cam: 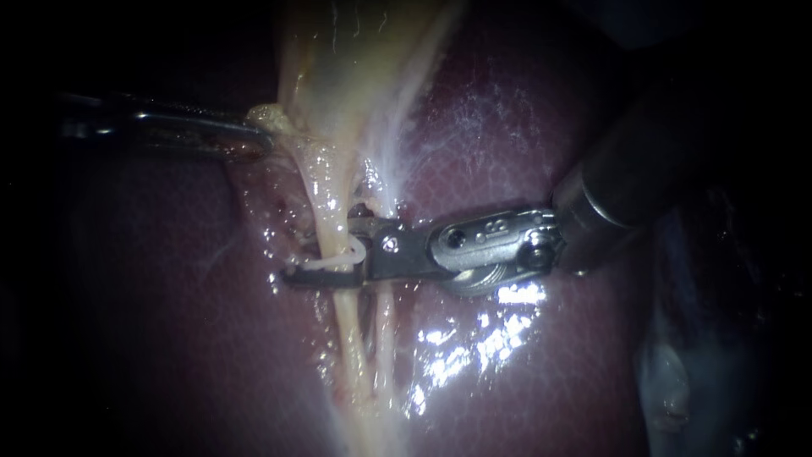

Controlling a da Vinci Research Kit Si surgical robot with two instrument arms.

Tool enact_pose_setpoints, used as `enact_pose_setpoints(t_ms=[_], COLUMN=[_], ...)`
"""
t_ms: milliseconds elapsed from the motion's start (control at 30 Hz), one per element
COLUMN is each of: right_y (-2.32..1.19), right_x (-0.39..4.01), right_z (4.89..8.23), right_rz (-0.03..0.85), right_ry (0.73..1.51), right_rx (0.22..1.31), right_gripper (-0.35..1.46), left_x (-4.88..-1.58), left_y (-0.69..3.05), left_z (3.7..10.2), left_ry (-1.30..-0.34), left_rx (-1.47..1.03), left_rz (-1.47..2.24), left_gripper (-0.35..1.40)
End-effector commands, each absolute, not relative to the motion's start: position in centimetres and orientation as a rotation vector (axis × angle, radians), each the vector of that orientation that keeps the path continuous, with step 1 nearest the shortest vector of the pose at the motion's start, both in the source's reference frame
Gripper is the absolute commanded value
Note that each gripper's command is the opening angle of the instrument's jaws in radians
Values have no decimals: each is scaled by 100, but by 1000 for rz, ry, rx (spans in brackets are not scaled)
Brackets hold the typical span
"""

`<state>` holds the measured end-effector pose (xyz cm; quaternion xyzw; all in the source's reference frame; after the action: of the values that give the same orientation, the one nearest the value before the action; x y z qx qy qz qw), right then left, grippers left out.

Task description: Clipping first clip left tube

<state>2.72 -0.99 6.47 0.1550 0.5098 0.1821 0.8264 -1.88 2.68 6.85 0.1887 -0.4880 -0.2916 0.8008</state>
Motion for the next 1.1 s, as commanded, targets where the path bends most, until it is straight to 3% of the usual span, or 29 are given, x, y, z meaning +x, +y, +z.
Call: enact_pose_setpoints(t_ms=[33, 167, 367, 733, 1100], right_y=[-98, -94, -92, -85, -106], right_x=[271, 271, 264, 247, 247], right_z=[645, 638, 633, 628, 632], right_rz=[388, 389, 400, 501, 502], right_ry=[1083, 1098, 1178, 1319, 1315], right_rx=[330, 326, 441, 810, 1082], right_gripper=[26, 47, 50, 50, 48], left_x=[-188, -186, -184, -182, -182], left_y=[268, 268, 268, 268, 268], left_z=[685, 685, 685, 683, 682], left_ry=[-1046, -1047, -1047, -1047, -1047], left_rx=[405, 406, 406, 409, 409], left_rz=[-625, -624, -623, -623, -623], left_gripper=[-35, -35, -35, -35, -35])
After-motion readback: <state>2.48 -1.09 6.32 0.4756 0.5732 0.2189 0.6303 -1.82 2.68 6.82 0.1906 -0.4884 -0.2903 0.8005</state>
